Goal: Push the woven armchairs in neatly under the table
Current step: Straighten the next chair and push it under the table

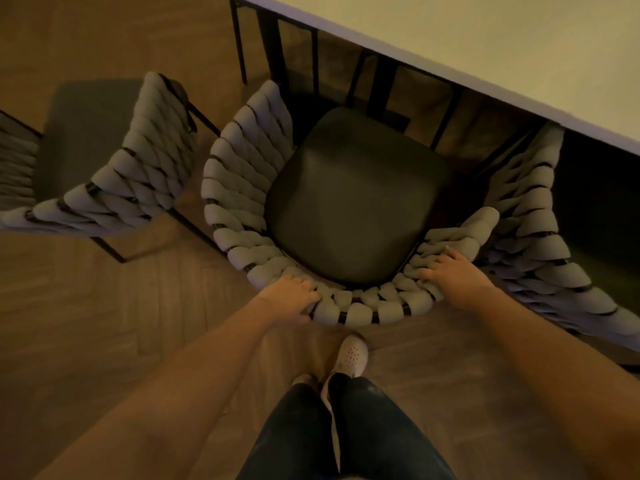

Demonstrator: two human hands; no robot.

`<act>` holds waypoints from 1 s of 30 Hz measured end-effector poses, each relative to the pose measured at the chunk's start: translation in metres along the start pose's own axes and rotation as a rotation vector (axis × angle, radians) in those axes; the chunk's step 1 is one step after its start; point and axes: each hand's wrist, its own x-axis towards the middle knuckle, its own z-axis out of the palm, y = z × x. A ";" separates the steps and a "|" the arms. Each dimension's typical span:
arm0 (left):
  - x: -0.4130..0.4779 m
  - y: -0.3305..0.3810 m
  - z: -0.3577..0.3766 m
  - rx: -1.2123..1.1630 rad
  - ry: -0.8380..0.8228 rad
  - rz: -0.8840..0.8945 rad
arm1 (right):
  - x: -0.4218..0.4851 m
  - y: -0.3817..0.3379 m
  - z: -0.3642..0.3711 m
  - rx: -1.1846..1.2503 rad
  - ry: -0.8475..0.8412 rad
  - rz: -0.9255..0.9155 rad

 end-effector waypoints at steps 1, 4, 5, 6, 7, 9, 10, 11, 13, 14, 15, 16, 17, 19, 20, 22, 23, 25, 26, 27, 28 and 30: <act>0.006 0.006 -0.004 -0.025 -0.012 0.015 | -0.002 0.008 0.001 -0.018 -0.010 0.010; 0.025 0.019 -0.011 -0.125 -0.052 0.034 | -0.009 0.027 0.004 -0.025 -0.033 0.048; 0.029 0.021 -0.014 -0.151 -0.064 0.038 | -0.010 0.030 0.005 -0.025 -0.033 0.068; 0.031 0.019 -0.015 -0.165 -0.079 0.040 | -0.011 0.031 0.006 -0.023 -0.035 0.088; 0.032 0.016 -0.018 -0.165 -0.090 0.041 | -0.011 0.028 0.006 -0.022 -0.043 0.111; 0.028 0.001 -0.022 -0.115 -0.146 0.039 | -0.010 0.015 0.002 -0.013 -0.088 0.175; 0.024 -0.009 -0.025 -0.065 -0.185 0.031 | -0.009 0.005 -0.001 -0.001 -0.129 0.205; 0.019 -0.021 -0.028 -0.011 -0.226 0.013 | -0.008 -0.006 -0.004 0.015 -0.171 0.218; 0.009 -0.044 -0.032 0.075 -0.266 -0.023 | -0.007 -0.035 -0.012 0.073 -0.235 0.191; 0.005 -0.058 -0.033 0.122 -0.270 -0.030 | -0.006 -0.052 -0.017 0.133 -0.255 0.159; 0.001 -0.071 -0.035 0.181 -0.276 -0.033 | -0.006 -0.070 -0.022 0.201 -0.254 0.121; 0.001 -0.087 -0.036 0.250 -0.300 -0.033 | -0.005 -0.089 -0.027 0.283 -0.225 0.095; 0.001 -0.101 -0.037 0.312 -0.323 -0.033 | -0.003 -0.108 -0.034 0.379 -0.179 0.085; 0.007 -0.121 -0.037 0.389 -0.372 -0.058 | 0.006 -0.142 -0.047 0.560 -0.081 0.108; 0.009 -0.126 -0.037 0.412 -0.410 -0.059 | 0.012 -0.159 -0.053 0.613 -0.062 0.138; 0.012 -0.125 -0.038 0.467 -0.458 -0.034 | 0.023 -0.182 -0.062 0.653 -0.026 0.219; 0.013 -0.121 -0.038 0.498 -0.456 -0.014 | 0.027 -0.188 -0.062 0.651 0.000 0.266; 0.013 -0.119 -0.042 0.515 -0.460 0.000 | 0.031 -0.194 -0.063 0.650 0.029 0.343; 0.013 -0.118 -0.044 0.515 -0.467 -0.003 | 0.032 -0.194 -0.061 0.655 0.038 0.360; 0.014 -0.118 -0.044 0.519 -0.468 0.004 | 0.032 -0.194 -0.059 0.671 0.048 0.373; 0.015 -0.117 -0.045 0.515 -0.464 0.010 | 0.031 -0.194 -0.058 0.682 0.056 0.381; 0.015 -0.116 -0.049 0.510 -0.447 0.018 | 0.029 -0.194 -0.056 0.681 0.093 0.403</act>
